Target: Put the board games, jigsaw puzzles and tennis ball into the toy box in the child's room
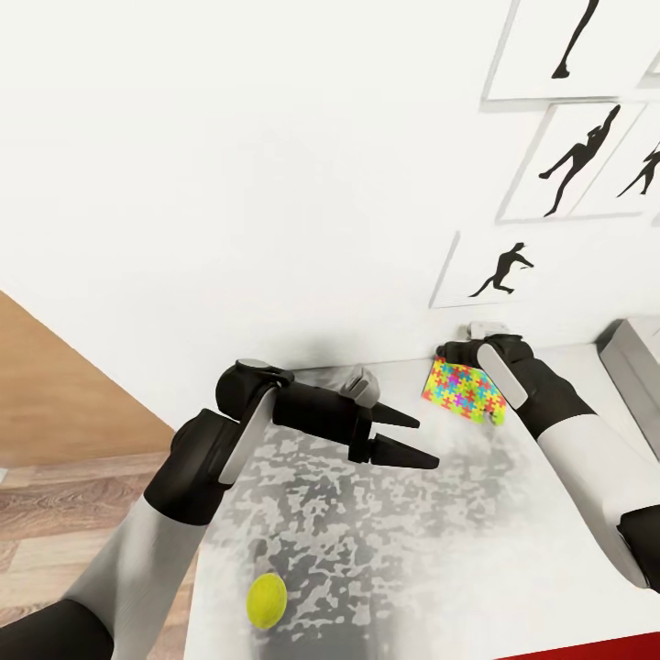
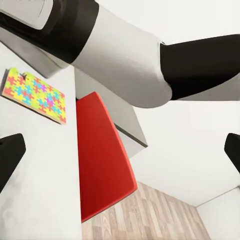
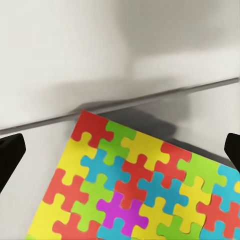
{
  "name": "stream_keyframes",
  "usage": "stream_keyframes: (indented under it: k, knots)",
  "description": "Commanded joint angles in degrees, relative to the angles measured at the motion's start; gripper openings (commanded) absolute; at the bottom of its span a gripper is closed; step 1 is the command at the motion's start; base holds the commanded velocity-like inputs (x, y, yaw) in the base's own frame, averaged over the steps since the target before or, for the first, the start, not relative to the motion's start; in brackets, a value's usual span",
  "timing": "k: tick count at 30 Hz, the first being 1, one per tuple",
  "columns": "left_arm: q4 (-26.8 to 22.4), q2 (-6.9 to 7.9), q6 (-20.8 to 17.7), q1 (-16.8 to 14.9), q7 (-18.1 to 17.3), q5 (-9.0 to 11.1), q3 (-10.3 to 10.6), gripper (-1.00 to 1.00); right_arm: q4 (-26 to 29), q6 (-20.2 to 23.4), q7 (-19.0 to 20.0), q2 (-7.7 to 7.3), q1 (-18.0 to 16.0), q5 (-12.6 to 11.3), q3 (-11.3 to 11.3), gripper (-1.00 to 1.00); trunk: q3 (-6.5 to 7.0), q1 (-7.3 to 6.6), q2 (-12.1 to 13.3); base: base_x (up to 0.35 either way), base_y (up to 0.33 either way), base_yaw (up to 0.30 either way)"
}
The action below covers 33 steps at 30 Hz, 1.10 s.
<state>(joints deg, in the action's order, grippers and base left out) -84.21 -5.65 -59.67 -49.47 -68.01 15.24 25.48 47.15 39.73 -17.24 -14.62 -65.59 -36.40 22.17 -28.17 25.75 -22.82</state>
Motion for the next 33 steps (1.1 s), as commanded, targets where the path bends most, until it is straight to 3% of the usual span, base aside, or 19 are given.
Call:
stream_keyframes:
  k: [1, 33]
  knots:
    - [0.01, -0.03, -0.33, -0.05, -0.11, 0.06, 0.01, 1.00, 0.07, 0.00, -0.54, -0.08, -0.06, -0.58, 0.32, 1.00, -0.09, 0.03, -0.10, 0.000, 0.000, 0.000]
    - [0.01, 0.14, -0.33, -0.06, -0.11, 0.06, 0.01, 1.00, 0.04, -0.97, -0.54, 0.15, -0.06, -0.51, 0.42, 1.00, -2.77, 0.03, -0.10, 0.000, 0.000, 0.000]
